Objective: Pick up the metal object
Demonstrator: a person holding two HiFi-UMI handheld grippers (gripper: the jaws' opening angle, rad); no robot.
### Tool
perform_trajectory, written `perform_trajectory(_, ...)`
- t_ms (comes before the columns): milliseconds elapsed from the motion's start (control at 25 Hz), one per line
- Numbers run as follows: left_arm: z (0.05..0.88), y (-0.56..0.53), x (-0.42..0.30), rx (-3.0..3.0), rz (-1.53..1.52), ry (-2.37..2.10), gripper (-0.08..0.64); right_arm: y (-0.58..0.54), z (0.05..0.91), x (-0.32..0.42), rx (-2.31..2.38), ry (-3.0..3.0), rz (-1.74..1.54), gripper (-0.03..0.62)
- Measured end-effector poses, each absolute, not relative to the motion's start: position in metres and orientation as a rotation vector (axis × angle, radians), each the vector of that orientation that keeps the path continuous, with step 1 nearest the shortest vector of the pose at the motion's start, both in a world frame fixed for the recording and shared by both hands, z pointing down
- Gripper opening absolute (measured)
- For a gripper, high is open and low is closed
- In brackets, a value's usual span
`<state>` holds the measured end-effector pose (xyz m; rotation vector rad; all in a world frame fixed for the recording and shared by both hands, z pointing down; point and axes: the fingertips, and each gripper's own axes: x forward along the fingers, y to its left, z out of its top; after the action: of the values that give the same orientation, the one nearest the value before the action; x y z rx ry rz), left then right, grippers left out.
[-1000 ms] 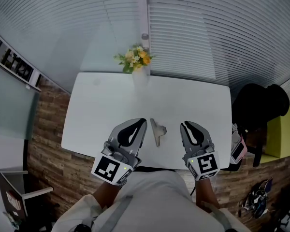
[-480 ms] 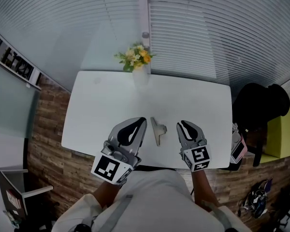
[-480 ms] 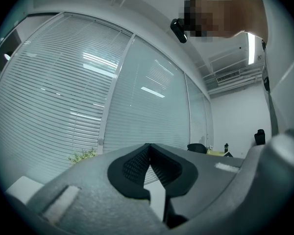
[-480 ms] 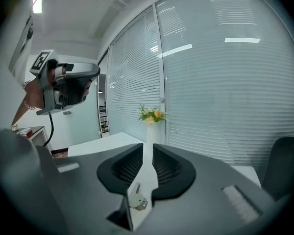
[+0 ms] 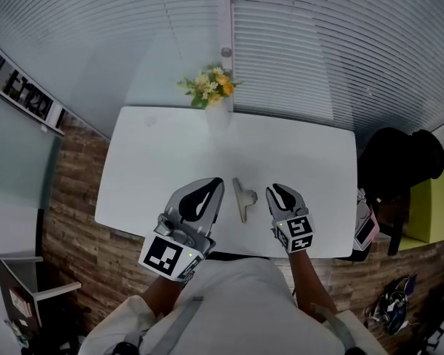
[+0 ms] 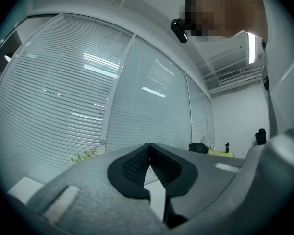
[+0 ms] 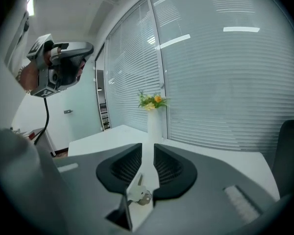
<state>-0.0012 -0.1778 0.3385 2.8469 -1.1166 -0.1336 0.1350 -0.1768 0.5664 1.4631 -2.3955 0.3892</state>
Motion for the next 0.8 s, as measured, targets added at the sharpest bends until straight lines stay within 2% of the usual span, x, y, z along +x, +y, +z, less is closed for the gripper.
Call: perform_trajectory(800, 0.339, -0.183, -0.017, 2.83, -0.131, -1.156, 0.006, -0.186, 0.662, 0.116, 1.378, -2.359, 0.623, 0.098)
